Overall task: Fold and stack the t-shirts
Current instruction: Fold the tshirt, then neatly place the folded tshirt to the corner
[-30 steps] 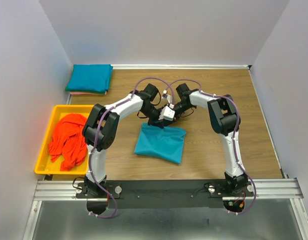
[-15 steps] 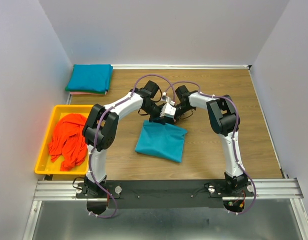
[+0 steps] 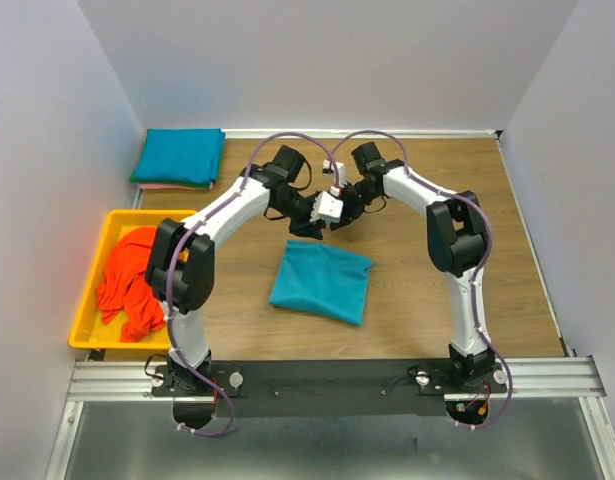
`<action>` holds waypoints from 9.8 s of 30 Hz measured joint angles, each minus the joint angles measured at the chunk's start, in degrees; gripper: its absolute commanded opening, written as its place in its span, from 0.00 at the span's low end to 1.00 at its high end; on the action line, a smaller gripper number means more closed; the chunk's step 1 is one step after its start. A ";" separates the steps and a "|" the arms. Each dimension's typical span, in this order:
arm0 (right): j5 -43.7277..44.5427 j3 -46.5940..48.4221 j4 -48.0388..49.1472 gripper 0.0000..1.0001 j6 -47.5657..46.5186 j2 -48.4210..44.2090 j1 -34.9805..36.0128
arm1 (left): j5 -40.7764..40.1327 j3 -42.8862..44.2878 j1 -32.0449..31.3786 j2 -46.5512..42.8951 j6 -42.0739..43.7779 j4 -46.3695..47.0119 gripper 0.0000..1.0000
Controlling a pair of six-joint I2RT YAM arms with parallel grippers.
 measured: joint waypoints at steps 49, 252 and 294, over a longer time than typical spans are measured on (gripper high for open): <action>4.74 -12.83 6.03 0.51 8.02 -12.39 -8.87 | 13.40 -3.85 18.86 7.67 -42.91 16.90 0.37; 31.78 -16.20 9.94 0.01 0.68 -12.15 21.57 | -10.14 -22.45 35.01 -17.97 -76.54 39.12 0.91; 25.35 -16.00 14.91 0.01 3.19 -17.99 18.34 | -8.83 -32.54 10.93 4.81 -127.14 71.32 0.77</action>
